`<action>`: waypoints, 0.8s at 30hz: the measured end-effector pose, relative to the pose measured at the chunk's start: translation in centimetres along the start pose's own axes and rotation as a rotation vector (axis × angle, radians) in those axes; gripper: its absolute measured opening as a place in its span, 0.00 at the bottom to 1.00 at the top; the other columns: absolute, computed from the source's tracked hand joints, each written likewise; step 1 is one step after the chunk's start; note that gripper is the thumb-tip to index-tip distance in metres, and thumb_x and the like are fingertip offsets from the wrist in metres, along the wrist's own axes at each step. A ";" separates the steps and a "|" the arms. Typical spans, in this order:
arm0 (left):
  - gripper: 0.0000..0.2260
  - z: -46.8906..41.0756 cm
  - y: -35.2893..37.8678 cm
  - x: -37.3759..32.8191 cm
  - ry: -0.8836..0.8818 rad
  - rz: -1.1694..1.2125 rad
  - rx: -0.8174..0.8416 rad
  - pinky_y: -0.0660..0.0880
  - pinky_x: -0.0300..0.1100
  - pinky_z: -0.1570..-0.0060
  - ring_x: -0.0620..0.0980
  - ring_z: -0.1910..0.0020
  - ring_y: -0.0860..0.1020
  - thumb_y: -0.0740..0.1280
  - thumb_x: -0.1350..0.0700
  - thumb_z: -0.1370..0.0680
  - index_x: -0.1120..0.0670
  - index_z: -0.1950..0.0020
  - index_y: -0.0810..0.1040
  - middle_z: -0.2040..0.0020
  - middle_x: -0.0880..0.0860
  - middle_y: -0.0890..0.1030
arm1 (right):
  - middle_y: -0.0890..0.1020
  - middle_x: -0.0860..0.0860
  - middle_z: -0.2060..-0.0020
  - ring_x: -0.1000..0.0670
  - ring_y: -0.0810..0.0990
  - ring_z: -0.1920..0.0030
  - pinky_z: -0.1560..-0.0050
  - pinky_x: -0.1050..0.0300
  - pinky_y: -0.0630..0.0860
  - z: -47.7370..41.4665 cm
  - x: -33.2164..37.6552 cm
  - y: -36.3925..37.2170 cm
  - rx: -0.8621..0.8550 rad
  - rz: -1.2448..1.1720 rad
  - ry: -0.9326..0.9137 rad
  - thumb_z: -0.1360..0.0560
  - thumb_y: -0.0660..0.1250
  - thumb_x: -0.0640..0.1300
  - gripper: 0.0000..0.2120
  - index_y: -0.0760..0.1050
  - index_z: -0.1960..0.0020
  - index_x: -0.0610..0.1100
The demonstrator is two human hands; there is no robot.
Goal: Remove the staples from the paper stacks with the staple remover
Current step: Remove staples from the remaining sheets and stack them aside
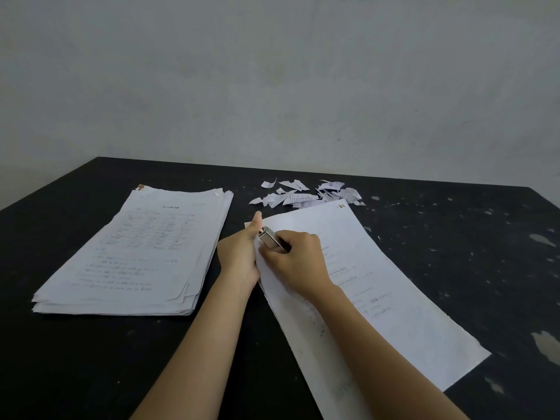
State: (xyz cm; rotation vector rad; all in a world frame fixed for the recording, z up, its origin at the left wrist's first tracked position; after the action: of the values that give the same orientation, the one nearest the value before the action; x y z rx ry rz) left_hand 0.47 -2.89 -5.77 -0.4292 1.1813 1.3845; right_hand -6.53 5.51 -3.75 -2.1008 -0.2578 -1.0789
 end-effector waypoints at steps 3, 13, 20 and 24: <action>0.12 0.1 0.0 0.1 0.003 0.024 -0.006 0.73 0.38 0.70 0.49 0.71 0.76 0.74 0.56 0.30 0.60 0.66 0.75 0.68 0.52 0.77 | 0.63 0.53 0.80 0.54 0.59 0.76 0.75 0.62 0.56 -0.1 0.0 0.3 -0.031 0.014 0.007 0.27 0.67 0.43 0.23 0.59 0.75 0.47; 0.11 -0.4 -0.4 0.2 0.016 -0.001 -0.040 0.69 0.37 0.71 0.38 0.80 0.75 0.66 0.64 0.25 0.58 0.67 0.73 0.78 0.42 0.78 | 0.62 0.51 0.77 0.45 0.64 0.70 0.74 0.57 0.52 -1.1 0.8 1.8 0.045 0.247 0.006 0.27 0.63 0.41 0.21 0.55 0.74 0.46; 0.09 -0.6 -0.6 0.4 -0.027 -0.006 -0.058 0.71 0.31 0.78 0.45 0.67 0.77 0.64 0.64 0.24 0.56 0.64 0.77 0.55 0.51 0.81 | 0.72 0.47 0.66 0.46 0.68 0.65 0.65 0.56 0.60 -1.5 0.4 2.8 0.130 0.363 0.010 0.23 0.61 0.50 0.15 0.64 0.63 0.42; 0.11 -0.9 -0.9 0.5 0.052 -0.140 -0.107 0.78 0.45 0.62 0.55 0.62 0.78 0.70 0.57 0.26 0.58 0.66 0.76 0.62 0.56 0.79 | 0.67 0.51 0.76 0.50 0.65 0.74 0.75 0.58 0.57 -3.3 -0.9 1.6 0.034 0.123 0.164 0.28 0.64 0.44 0.18 0.61 0.73 0.45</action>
State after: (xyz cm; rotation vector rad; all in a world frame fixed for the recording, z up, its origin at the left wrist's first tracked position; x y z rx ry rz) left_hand 0.81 -3.56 -6.90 -0.6151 1.1008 1.3259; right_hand -8.35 2.27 -4.07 -1.9580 -0.0656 -1.1569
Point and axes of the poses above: each hand's wrist, its own z-axis away from the middle knuckle, its own y-axis out of the palm, x = y × z, the point moved 5 cm from there along -z, towards the middle knuckle
